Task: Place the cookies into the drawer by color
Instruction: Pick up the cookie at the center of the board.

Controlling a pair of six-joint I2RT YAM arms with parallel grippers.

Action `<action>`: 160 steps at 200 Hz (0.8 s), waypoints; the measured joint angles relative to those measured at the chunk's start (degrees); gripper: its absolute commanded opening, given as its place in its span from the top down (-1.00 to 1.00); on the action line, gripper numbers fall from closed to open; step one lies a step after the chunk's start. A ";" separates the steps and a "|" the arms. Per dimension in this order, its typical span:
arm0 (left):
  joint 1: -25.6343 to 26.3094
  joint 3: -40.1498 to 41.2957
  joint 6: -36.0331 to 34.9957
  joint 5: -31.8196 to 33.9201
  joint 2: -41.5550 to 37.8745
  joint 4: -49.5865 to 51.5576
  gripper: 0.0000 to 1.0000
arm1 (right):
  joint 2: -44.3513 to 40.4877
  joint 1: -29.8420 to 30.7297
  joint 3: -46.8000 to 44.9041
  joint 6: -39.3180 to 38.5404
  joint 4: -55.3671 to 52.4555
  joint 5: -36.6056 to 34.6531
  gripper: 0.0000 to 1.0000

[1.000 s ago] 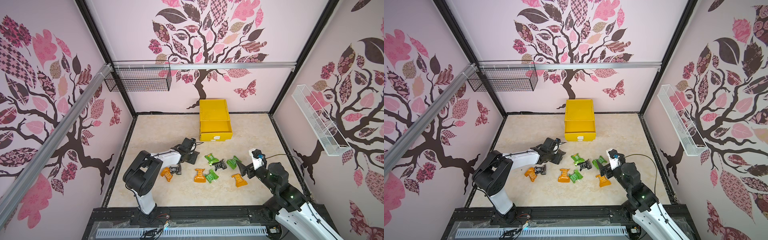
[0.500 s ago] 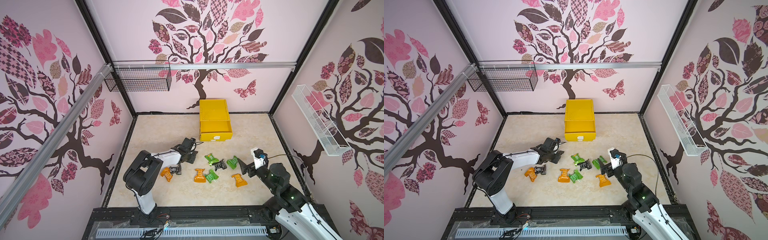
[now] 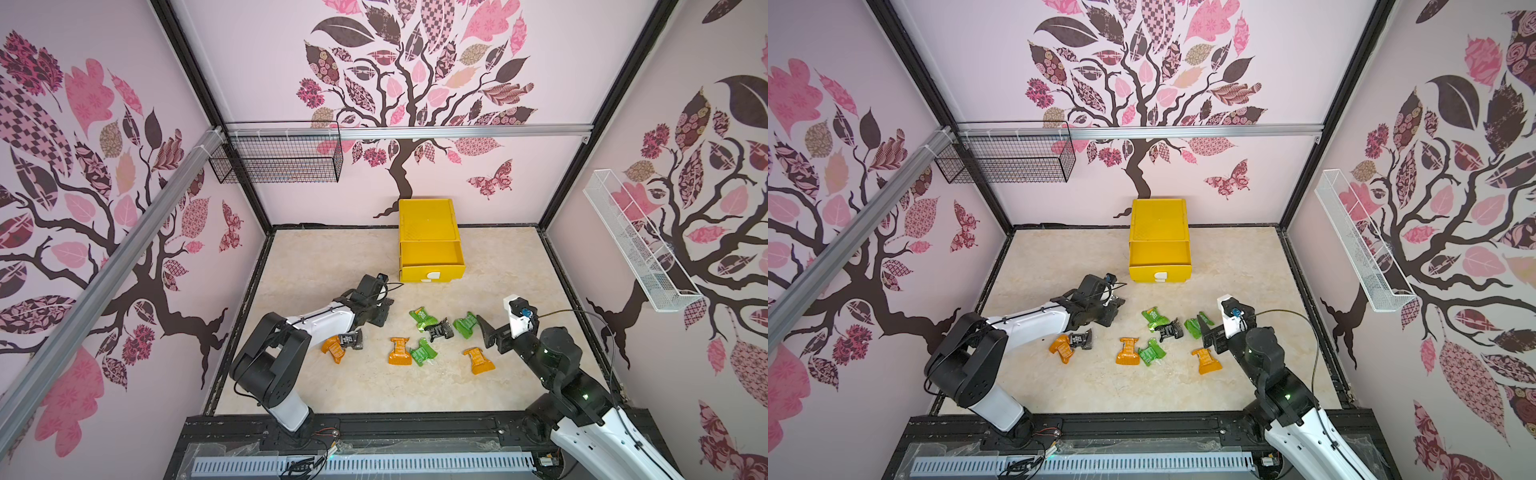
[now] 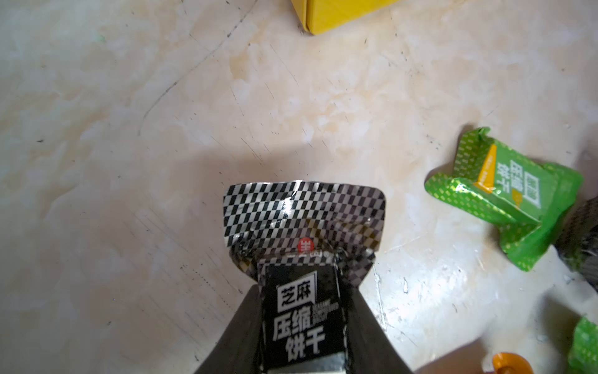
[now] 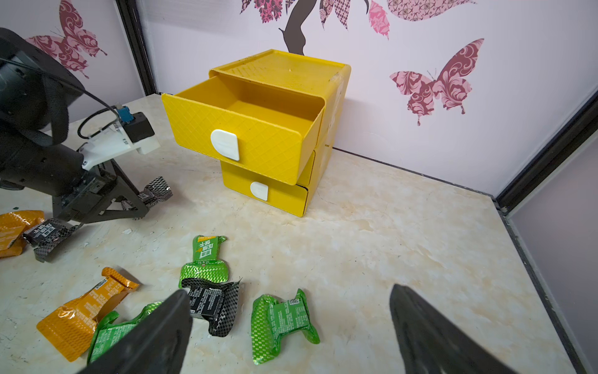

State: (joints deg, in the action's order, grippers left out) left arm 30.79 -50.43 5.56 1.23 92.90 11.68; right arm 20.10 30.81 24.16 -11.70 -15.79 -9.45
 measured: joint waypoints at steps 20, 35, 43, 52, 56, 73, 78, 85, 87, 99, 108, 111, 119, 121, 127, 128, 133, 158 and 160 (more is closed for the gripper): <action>-1.66 -0.13 -0.37 0.00 -1.62 0.22 0.73 | -0.17 0.00 0.00 -0.24 0.04 -0.63 -0.99; -3.08 -0.63 -0.85 0.00 -2.82 0.66 0.75 | -0.17 0.00 0.00 -0.42 0.22 -0.87 -0.99; -3.87 -1.11 -1.14 0.04 -3.65 0.90 0.76 | -0.20 0.00 0.00 -0.48 0.42 -0.92 -0.99; -4.46 -1.92 -1.53 0.28 -4.61 1.62 0.79 | -0.20 0.00 0.00 -0.61 0.50 -1.09 -0.98; -4.68 -2.40 -1.75 0.37 -5.03 1.90 0.79 | -0.20 0.00 0.00 -0.63 0.52 -1.16 -0.99; -4.98 -5.40 -3.04 1.14 -6.69 3.76 0.81 | -0.20 0.00 0.00 -0.94 0.63 -1.57 -0.99; -4.98 -6.38 -3.52 1.22 -7.10 4.07 0.81 | -0.20 0.00 0.00 -1.01 0.74 -1.70 -0.99; -4.98 -7.65 -4.13 1.29 -7.78 4.28 0.81 | -0.20 0.00 0.00 -1.05 0.90 -1.79 -0.99; -4.98 -8.02 -4.28 1.29 -7.96 4.33 0.81 | -0.20 0.00 0.00 -1.05 0.92 -1.81 -0.99; -4.98 -10.19 -5.33 1.31 -8.87 4.87 0.82 | -0.26 0.00 0.00 -1.09 0.92 -1.99 -0.99; -4.98 -12.35 -6.16 1.29 -9.14 5.79 0.82 | -0.31 0.00 0.00 -1.14 0.92 -2.19 -0.99; -4.98 -13.03 -6.54 1.27 -9.14 6.12 0.82 | -0.31 0.00 0.00 -1.14 0.92 -2.27 -0.99; -4.98 -15.32 -7.39 1.22 -9.07 7.26 0.82 | -0.31 0.00 -0.02 -1.18 0.94 -2.40 -0.99; -4.98 -15.69 -7.56 1.20 -9.07 7.41 0.82 | -0.31 0.00 -0.02 -1.20 0.94 -2.43 -0.99; -4.98 -17.25 -8.22 1.01 -9.05 7.82 0.82 | -0.31 0.00 -0.02 -1.20 0.96 -2.51 -0.99; -4.98 -17.57 -8.35 0.98 -9.05 7.85 0.82 | -0.31 0.00 -0.02 -1.20 0.96 -2.51 -0.99; -4.98 -18.62 -8.76 0.79 -9.05 7.96 0.82 | -0.31 0.00 -0.02 -1.22 1.03 -2.54 -0.98; -4.72 -23.78 -10.80 -0.48 -8.55 8.68 0.83 | -0.31 0.00 -0.02 -1.22 1.20 -2.58 -0.99; -4.63 -24.41 -10.95 -0.63 -8.33 8.85 0.83 | -0.31 0.00 -0.02 -1.22 1.22 -2.60 -0.99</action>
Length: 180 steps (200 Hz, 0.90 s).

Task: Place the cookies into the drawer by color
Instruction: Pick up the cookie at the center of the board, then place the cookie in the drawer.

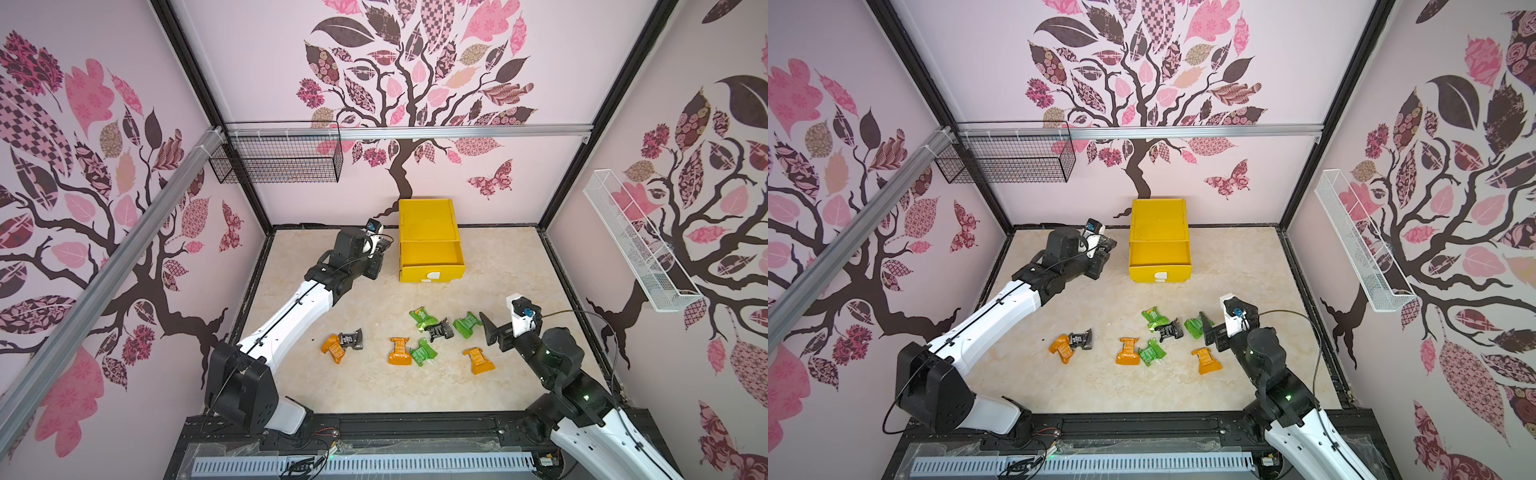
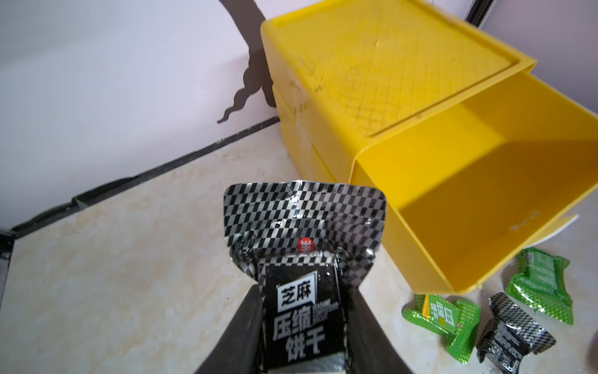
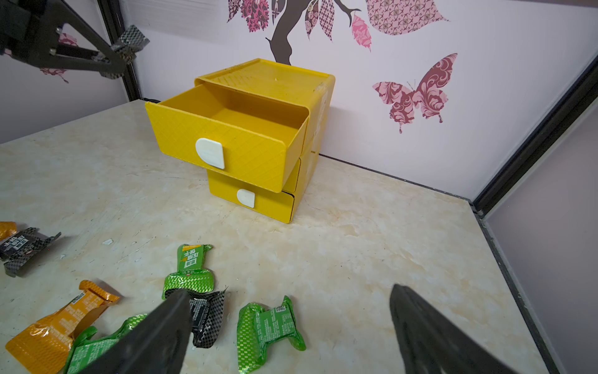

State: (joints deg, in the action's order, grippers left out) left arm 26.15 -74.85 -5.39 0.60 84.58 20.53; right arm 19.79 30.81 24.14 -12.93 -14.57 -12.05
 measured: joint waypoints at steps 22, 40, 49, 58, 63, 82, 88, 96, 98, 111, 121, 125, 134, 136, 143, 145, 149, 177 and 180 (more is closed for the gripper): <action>0.90 -5.95 -1.36 -2.62 2.05 1.09 0.84 | -0.13 0.00 -0.09 -0.04 0.07 -0.22 -0.99; 2.34 -10.03 -2.75 -5.33 3.89 1.64 0.85 | -0.24 0.00 -0.35 -0.04 0.00 -0.17 -0.99; 3.39 -11.74 -3.50 -6.36 4.81 2.16 0.85 | -0.26 0.00 -0.44 -0.07 -0.02 -0.22 -0.99; 4.42 -13.14 -3.96 -7.39 5.66 2.58 0.85 | -0.26 0.00 -0.52 -0.11 0.02 -0.31 -0.99; 4.98 -13.92 -4.13 -7.98 6.16 2.84 0.85 | -0.26 0.02 -0.55 -0.17 0.02 -0.42 -0.99; 6.69 -16.55 -4.22 -10.14 8.17 3.37 0.86 | -0.26 0.00 -0.59 -0.20 0.04 -0.59 -0.98; 6.97 -17.25 -4.15 -10.71 8.85 3.58 0.86 | -0.26 0.00 -0.59 -0.20 0.04 -0.57 -0.98; 7.19 -18.23 -4.00 -11.32 9.77 4.02 0.86 | -0.26 0.00 -0.59 -0.20 0.02 -0.57 -0.99; 7.19 -18.49 -3.89 -11.45 9.94 4.13 0.86 | -0.26 0.00 -0.59 -0.20 0.02 -0.57 -0.99; 7.41 -20.33 -3.54 -11.98 11.65 4.66 0.86 | -0.26 0.00 -0.59 -0.20 0.02 -0.63 -0.98; 7.61 -21.44 -3.39 -12.37 12.90 4.72 0.86 | -0.26 0.00 -0.59 -0.22 0.02 -0.66 -0.99; 7.76 -21.77 -3.32 -12.48 13.33 4.74 0.86 | -0.26 0.00 -0.61 -0.20 0.02 -0.68 -0.99; 8.24 -22.36 -3.26 -12.68 14.27 4.90 0.86 | -0.26 0.00 -0.61 -0.22 0.02 -0.66 -0.99; 8.39 -22.53 -3.26 -12.70 14.45 4.94 0.86 | -0.26 0.00 -0.61 -0.22 0.02 -0.66 -0.99; 8.90 -22.93 -3.26 -12.79 15.10 5.01 0.86 | -0.26 0.00 -0.61 -0.22 0.02 -0.66 -0.99; 9.07 -23.10 -3.26 -12.85 15.30 5.11 0.86 | -0.28 0.00 -0.61 -0.22 0.02 -0.66 -0.99; 9.44 -23.45 -3.28 -12.90 15.74 5.25 0.86 | -0.31 0.00 -0.61 -0.22 0.00 -0.68 -0.99; 11.50 -25.16 -3.19 -13.20 18.47 5.81 0.86 | -0.57 0.00 -0.61 -0.26 0.02 -1.11 -0.99; 11.65 -25.24 -3.15 -13.29 18.71 5.79 0.85 | -0.59 0.00 -0.61 -0.26 0.02 -1.11 -0.99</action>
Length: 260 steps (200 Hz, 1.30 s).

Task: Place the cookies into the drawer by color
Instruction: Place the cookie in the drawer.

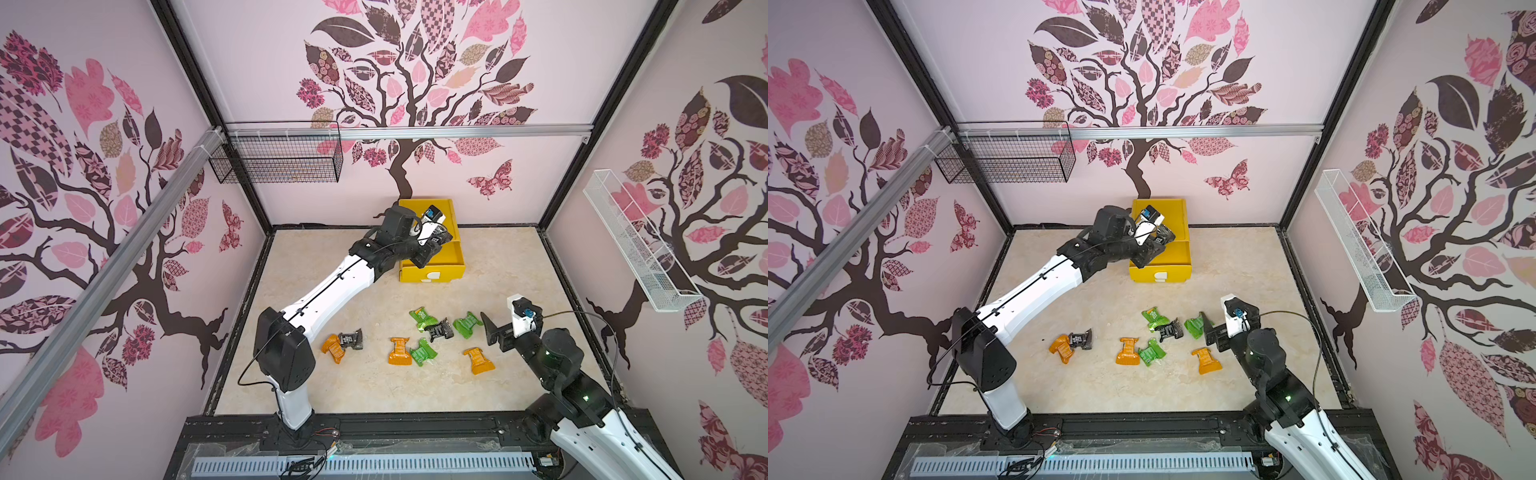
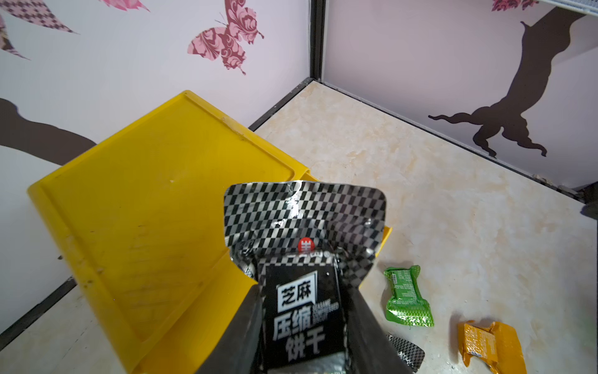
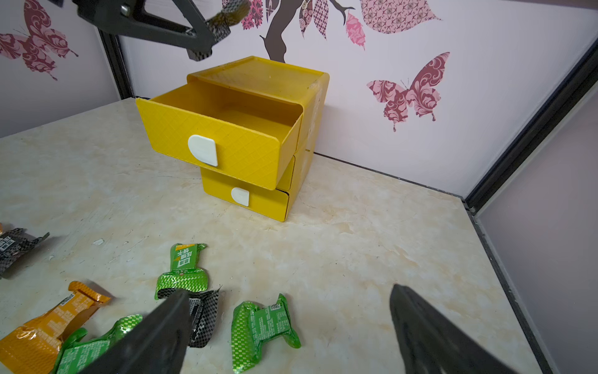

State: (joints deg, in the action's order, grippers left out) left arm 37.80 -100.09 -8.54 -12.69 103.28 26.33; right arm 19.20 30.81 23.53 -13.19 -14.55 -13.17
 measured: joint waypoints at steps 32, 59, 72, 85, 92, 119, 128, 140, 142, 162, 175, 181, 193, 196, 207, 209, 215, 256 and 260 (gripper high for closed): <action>0.44 -1.29 0.52 -0.04 2.62 0.26 0.85 | 0.00 0.00 0.00 -0.02 -0.02 -0.09 -0.99; 0.50 -1.51 0.61 -0.02 3.63 0.46 0.85 | -0.04 0.00 0.00 -0.20 0.00 -0.13 -0.99; 0.59 -2.01 0.63 0.00 4.15 0.50 0.81 | -0.07 0.00 0.00 -0.20 -0.02 -0.13 -0.98; 0.72 -2.60 0.63 0.22 4.79 0.52 0.76 | -0.17 0.02 0.00 -0.24 -0.02 -0.17 -0.99; 0.81 -2.91 0.63 0.26 5.18 0.44 0.71 | -0.28 0.00 0.00 -0.37 0.00 -0.20 -0.99; 1.05 -3.45 0.94 0.61 6.60 0.57 0.51 | -0.37 0.00 0.00 -0.42 -0.02 -0.15 -0.99; 1.09 -3.89 1.07 0.70 7.17 0.70 0.34 | -0.42 0.00 0.00 -0.42 -0.02 -0.15 -0.99; 1.14 -4.11 1.22 0.98 7.56 0.87 0.15 | -0.42 0.00 0.00 -0.59 0.00 -0.20 -0.99; 1.16 -4.11 1.18 1.01 7.56 0.87 0.12 | -0.42 0.00 0.00 -0.59 0.00 -0.20 -0.99; 1.27 -4.22 1.51 1.40 7.61 0.96 -0.08 | -0.42 0.00 0.00 -0.79 0.00 -0.15 -0.99; 1.36 -4.39 2.03 1.75 7.61 0.83 -0.21 | -0.42 0.00 0.00 -0.83 -0.02 -0.15 -0.99; 1.36 -4.39 2.32 1.99 7.58 0.76 -0.27 | -0.42 0.00 0.00 -0.83 -0.02 -0.17 -0.98; 1.40 -4.37 2.71 2.21 7.48 0.70 -0.36 | -0.42 0.00 0.00 -0.85 -0.02 -0.15 -0.99; 1.40 -4.37 2.56 2.27 7.43 0.68 -0.37 | -0.42 0.00 0.00 -0.87 -0.02 -0.15 -0.99; 1.40 -4.37 2.82 2.64 7.28 0.55 -0.44 | -0.42 0.00 0.00 -0.87 -0.02 -0.13 -0.99; 1.42 -4.37 2.69 2.69 7.19 0.52 -0.46 | -0.42 0.00 0.00 -0.87 -0.02 -0.13 -0.98; 1.42 -4.37 2.80 2.91 7.06 0.50 -0.49 | -0.42 0.00 0.00 -0.87 -0.04 -0.11 -0.99; 1.42 -3.17 3.06 4.33 3.26 0.35 -0.77 | -0.39 0.00 0.00 -0.83 -0.04 0.11 -0.99; 1.42 -2.82 3.08 4.50 2.62 0.33 -0.78 | -0.39 0.02 0.00 -0.83 -0.04 0.15 -0.99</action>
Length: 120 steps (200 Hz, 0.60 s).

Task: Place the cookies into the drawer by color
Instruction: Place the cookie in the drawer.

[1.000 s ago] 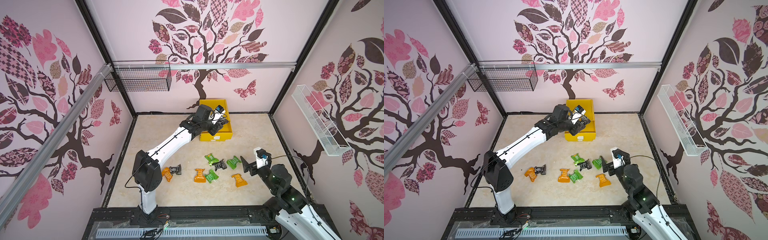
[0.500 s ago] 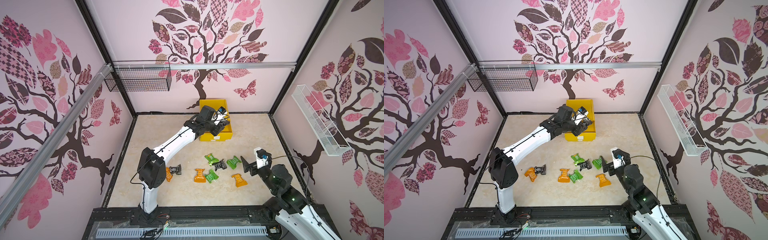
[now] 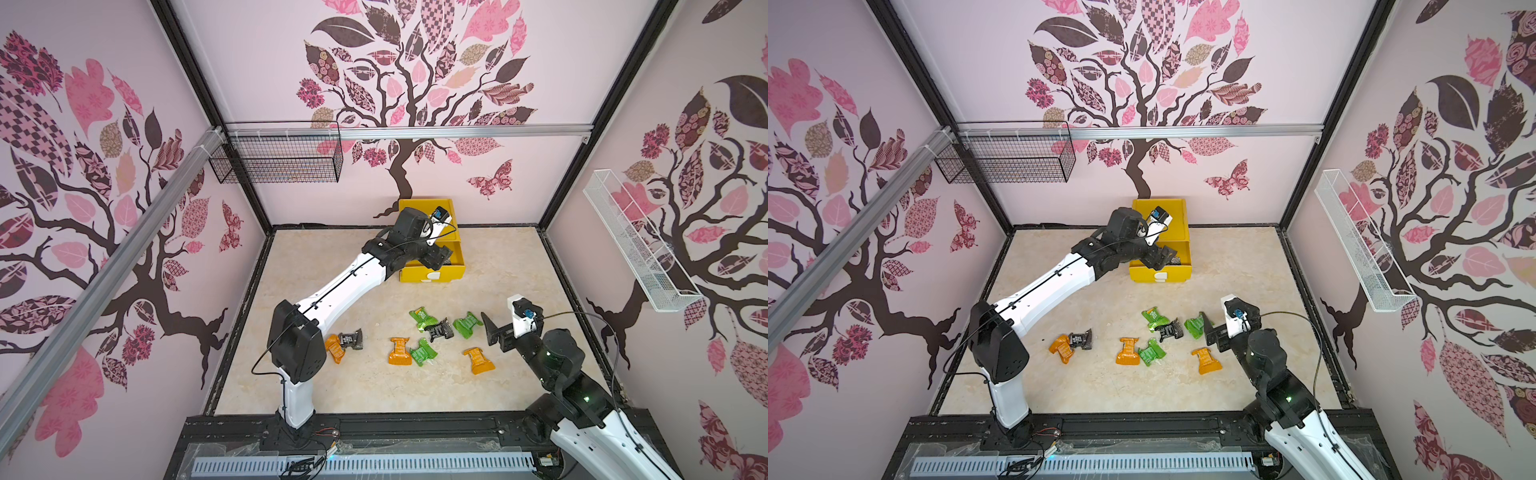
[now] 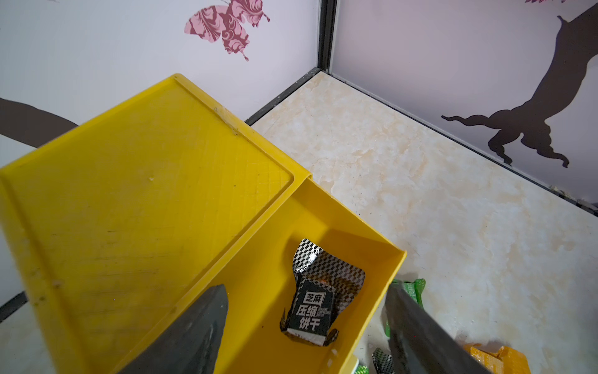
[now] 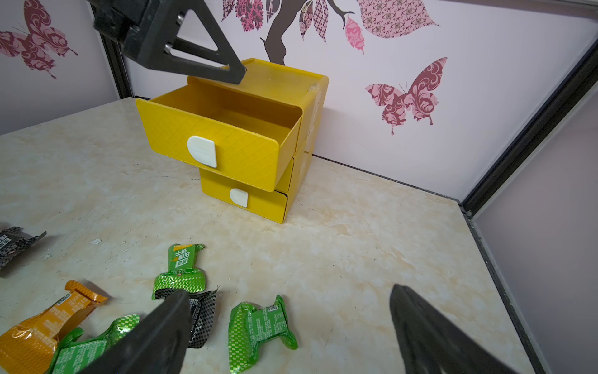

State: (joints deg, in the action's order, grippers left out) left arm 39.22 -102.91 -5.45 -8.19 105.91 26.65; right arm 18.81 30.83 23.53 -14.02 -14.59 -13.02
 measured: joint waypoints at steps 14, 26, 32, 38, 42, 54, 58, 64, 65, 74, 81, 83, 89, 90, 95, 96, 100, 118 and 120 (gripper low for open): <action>0.00 1.29 -0.26 0.66 -2.40 0.04 -0.83 | 0.04 -0.02 0.00 0.04 -0.13 0.44 -0.99; 0.00 2.40 -0.61 1.25 -4.57 0.00 -0.86 | 0.07 -0.02 0.00 0.04 -0.33 0.59 -0.99; 0.00 3.10 -0.92 1.55 -5.77 -0.02 -0.86 | 0.15 -0.02 0.00 0.04 -0.37 0.63 -0.99; 0.00 3.82 -1.22 1.77 -6.82 -0.09 -0.87 | 0.28 -0.02 0.00 0.04 -0.37 0.81 -0.99; 0.00 4.46 -1.53 1.97 -7.63 -0.15 -0.87 | 0.37 -0.02 0.00 0.04 -0.35 0.87 -0.99; -0.02 6.58 -2.23 2.47 -10.01 -0.33 -0.90 | 0.79 -0.02 0.00 0.09 -0.39 1.25 -0.99; -0.09 7.19 -2.47 2.62 -10.67 -0.37 -0.90 | 0.92 -0.02 0.00 0.17 -0.44 1.40 -0.99; -0.15 8.22 -2.80 2.86 -11.74 -0.33 -0.91 | 1.09 -0.02 0.00 0.26 -0.48 1.51 -0.99; -0.17 8.35 -2.82 2.91 -11.87 -0.35 -0.91 | 1.14 -0.02 0.00 0.28 -0.48 1.53 -0.99; -0.33 9.66 -3.39 3.10 -13.27 -0.31 -0.92 | 1.38 -0.02 0.00 0.48 -0.55 1.73 -0.98; -0.59 10.82 -3.78 3.23 -14.40 -0.22 -0.92 | 1.57 -0.02 0.00 0.61 -0.59 1.90 -0.99; -0.63 11.02 -3.89 3.23 -14.64 -0.15 -0.92 | 1.66 -0.02 0.00 0.74 -0.59 1.95 -0.99; -0.96 12.02 -4.17 3.39 -15.61 -0.04 -0.92 | 1.90 -0.02 0.00 0.94 -0.59 2.14 -0.99; -1.01 12.13 -4.24 3.39 -15.74 -0.02 -0.92 | 1.95 -0.02 0.00 0.94 -0.59 2.16 -0.99; -1.27 12.90 -4.44 3.45 -16.41 0.09 -0.92 | 2.16 -0.02 0.00 1.07 -0.59 2.40 -0.99; -1.40 13.16 -4.55 3.43 -16.70 0.13 -0.92 | 2.21 -0.02 0.00 1.11 -0.59 2.49 -0.98; -1.66 13.84 -4.68 3.45 -17.27 0.09 -0.93 | 2.38 -0.02 0.00 1.16 -0.59 2.64 -0.99; -3.52 17.42 -5.16 3.41 -20.59 0.46 -0.95 | 3.45 -0.02 0.07 1.86 -0.87 3.96 -0.98; -3.78 17.88 -5.16 3.41 -20.98 0.50 -0.95 | 3.52 -0.02 0.09 2.01 -0.94 4.07 -0.98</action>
State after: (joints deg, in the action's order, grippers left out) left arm 35.44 -85.03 -10.61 -4.78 84.93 27.16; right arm 22.33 30.81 23.62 -12.01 -15.53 -8.95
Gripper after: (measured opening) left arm 0.971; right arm 0.993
